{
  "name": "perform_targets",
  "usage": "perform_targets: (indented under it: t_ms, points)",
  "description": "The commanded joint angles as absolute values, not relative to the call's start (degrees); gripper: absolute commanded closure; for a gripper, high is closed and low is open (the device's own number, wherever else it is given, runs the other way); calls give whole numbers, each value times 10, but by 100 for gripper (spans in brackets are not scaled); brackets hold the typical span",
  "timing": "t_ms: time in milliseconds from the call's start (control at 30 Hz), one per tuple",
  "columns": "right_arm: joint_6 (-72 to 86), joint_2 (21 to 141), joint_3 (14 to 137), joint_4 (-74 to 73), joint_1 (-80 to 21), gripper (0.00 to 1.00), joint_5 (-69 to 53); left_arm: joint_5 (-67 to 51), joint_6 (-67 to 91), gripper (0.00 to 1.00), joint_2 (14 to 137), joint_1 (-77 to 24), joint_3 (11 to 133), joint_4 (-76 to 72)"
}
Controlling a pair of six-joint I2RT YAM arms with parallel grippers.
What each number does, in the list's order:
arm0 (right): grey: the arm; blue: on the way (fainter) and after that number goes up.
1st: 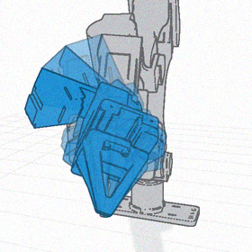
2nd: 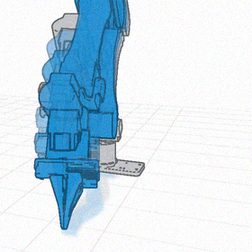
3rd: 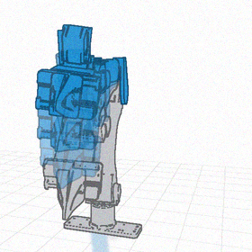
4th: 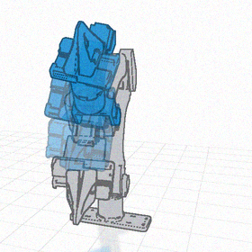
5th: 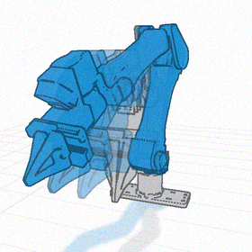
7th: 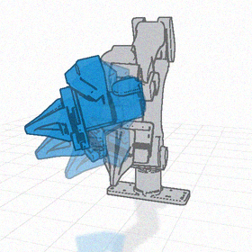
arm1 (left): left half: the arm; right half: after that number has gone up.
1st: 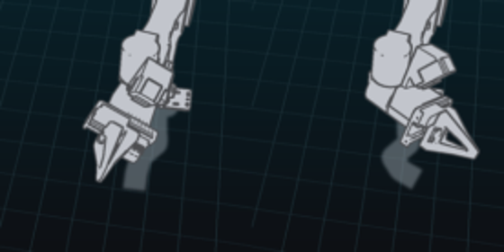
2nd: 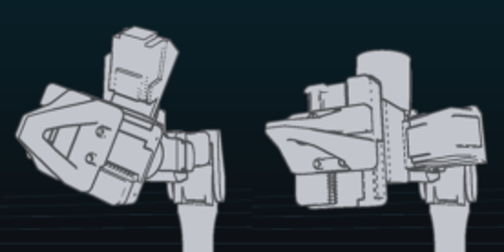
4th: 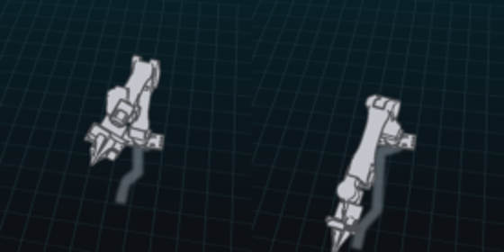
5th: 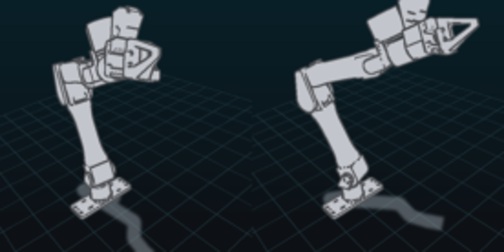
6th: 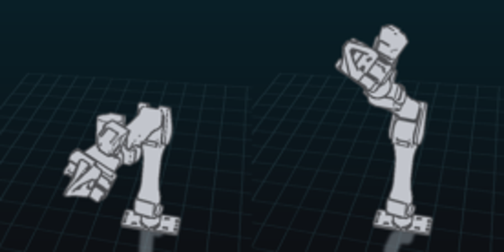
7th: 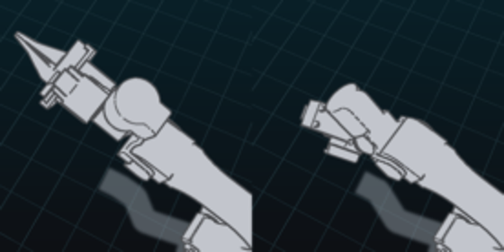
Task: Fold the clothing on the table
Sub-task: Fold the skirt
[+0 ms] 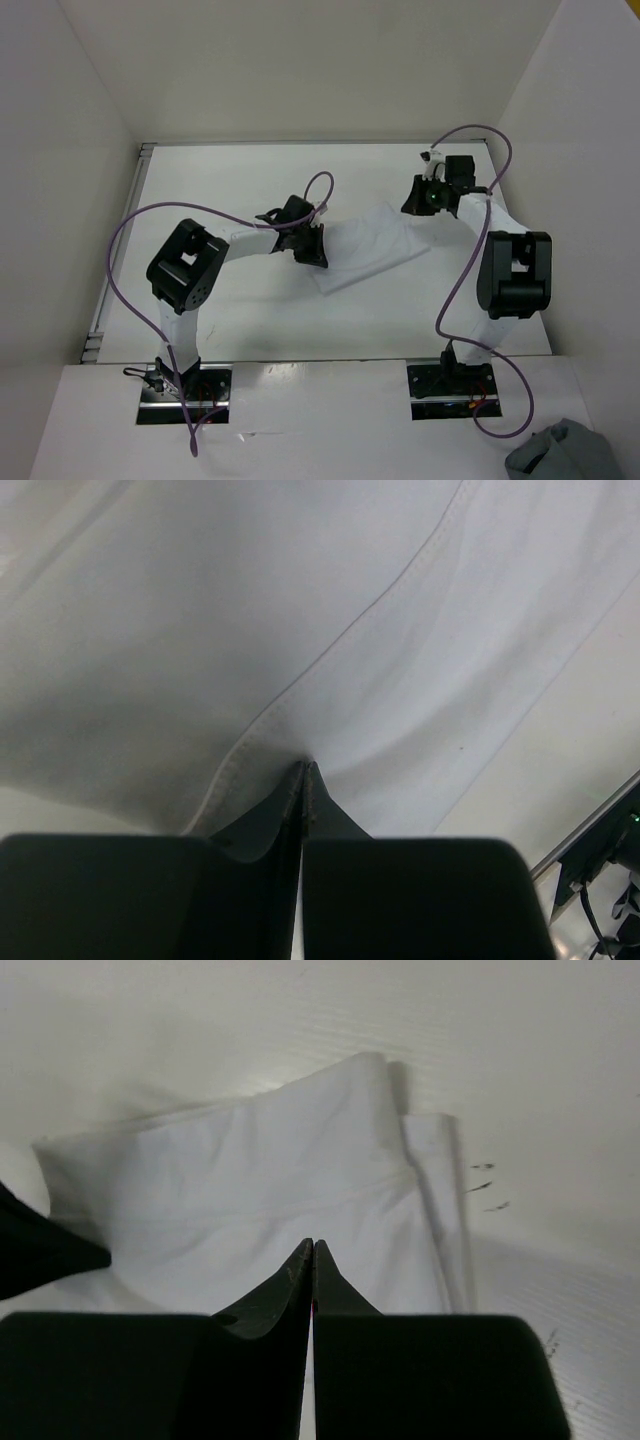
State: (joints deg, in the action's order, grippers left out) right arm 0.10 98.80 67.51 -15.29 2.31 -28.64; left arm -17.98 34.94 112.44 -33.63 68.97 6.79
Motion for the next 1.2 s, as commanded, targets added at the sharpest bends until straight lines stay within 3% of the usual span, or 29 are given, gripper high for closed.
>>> perform_targets:
  t_ms: [0, 467, 833, 1167]
  points:
    - [-60, 969, 654, -218, 2, 96, -313, -167, 352, 99, 1107, -337, 714, 89]
    - [-102, 980, 629, -259, -29, 96, -128, -167, 352, 99, 1124, -337, 737, 94]
    - [-143, 977, 618, -304, -61, 96, -245, -178, 352, 99, 1124, -331, 737, 89]
    - [-125, 968, 598, -277, -135, 96, -154, -178, 352, 99, 1119, -326, 737, 94]
